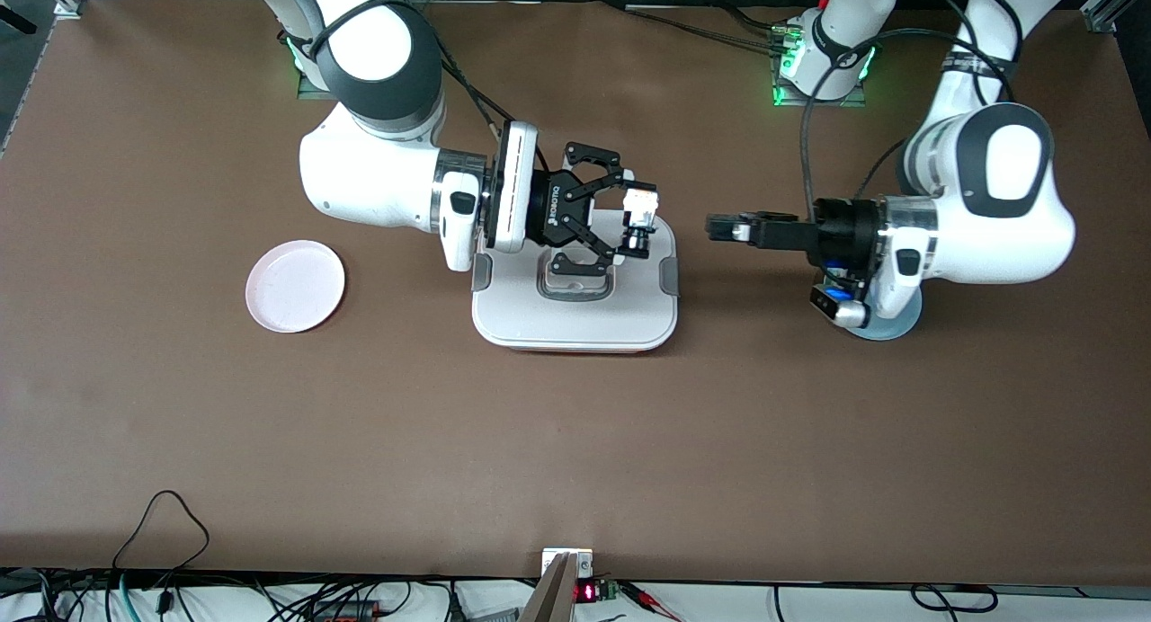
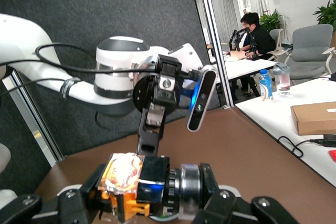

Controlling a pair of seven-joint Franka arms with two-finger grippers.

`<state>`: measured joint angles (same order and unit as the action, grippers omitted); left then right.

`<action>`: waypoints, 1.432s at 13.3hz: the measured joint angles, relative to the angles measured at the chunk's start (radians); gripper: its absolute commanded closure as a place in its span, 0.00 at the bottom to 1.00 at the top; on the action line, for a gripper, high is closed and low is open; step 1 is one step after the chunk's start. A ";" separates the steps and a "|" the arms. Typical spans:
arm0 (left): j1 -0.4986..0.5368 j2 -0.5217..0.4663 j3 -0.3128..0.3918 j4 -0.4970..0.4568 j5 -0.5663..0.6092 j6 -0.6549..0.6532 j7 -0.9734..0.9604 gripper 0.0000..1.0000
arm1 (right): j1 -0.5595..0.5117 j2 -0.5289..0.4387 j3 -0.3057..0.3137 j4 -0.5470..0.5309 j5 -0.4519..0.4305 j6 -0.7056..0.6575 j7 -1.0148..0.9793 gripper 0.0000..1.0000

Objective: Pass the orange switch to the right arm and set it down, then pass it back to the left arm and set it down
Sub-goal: 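Close the left gripper on the switch held by the right gripper, then open the right gripper and withdraw while the left gripper pulls the switch away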

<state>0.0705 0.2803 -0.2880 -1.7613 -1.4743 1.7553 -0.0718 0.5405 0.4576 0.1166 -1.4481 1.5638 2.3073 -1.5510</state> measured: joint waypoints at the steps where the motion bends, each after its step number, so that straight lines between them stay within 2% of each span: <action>1: -0.001 -0.001 -0.012 0.000 -0.012 0.014 0.001 0.00 | 0.003 0.002 0.002 0.000 0.006 0.000 0.000 0.81; 6: -0.005 -0.001 -0.069 -0.004 -0.038 0.065 0.001 0.00 | 0.010 0.007 0.002 0.001 0.012 0.000 0.000 0.81; 8: -0.005 -0.002 -0.084 -0.013 -0.038 0.069 0.001 0.03 | 0.010 0.007 0.002 0.001 0.012 0.001 0.000 0.81; 10: -0.005 -0.003 -0.092 -0.020 -0.038 0.070 0.001 0.11 | 0.010 0.008 0.002 0.001 0.012 0.001 0.000 0.81; 11: -0.005 -0.005 -0.093 -0.023 -0.038 0.071 0.001 0.20 | 0.010 0.010 0.002 0.001 0.012 0.002 0.000 0.81; 12: -0.005 -0.007 -0.093 -0.026 -0.038 0.071 0.001 0.35 | 0.010 0.012 0.002 0.001 0.012 0.002 0.000 0.81; 13: -0.005 -0.011 -0.093 -0.027 -0.038 0.071 0.001 0.53 | 0.010 0.013 0.002 0.001 0.012 0.002 0.000 0.81; 14: -0.005 -0.014 -0.094 -0.029 -0.038 0.071 -0.001 0.75 | 0.010 0.015 0.002 0.001 0.013 0.002 0.000 0.81; 15: -0.005 -0.016 -0.094 -0.030 -0.038 0.071 -0.005 0.91 | 0.010 0.016 0.002 0.001 0.014 0.002 0.000 0.81; 16: -0.005 -0.018 -0.094 -0.033 -0.038 0.071 -0.012 1.00 | 0.010 0.017 0.002 0.001 0.015 0.002 0.000 0.81; 19: -0.004 -0.024 -0.093 -0.041 -0.038 0.072 -0.013 1.00 | 0.010 0.018 0.002 0.004 0.022 0.001 0.012 0.81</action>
<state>0.0666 0.2559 -0.3814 -1.8018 -1.5124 1.8274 -0.0846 0.5501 0.4752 0.1182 -1.4437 1.5855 2.3082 -1.5385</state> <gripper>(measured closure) 0.648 0.264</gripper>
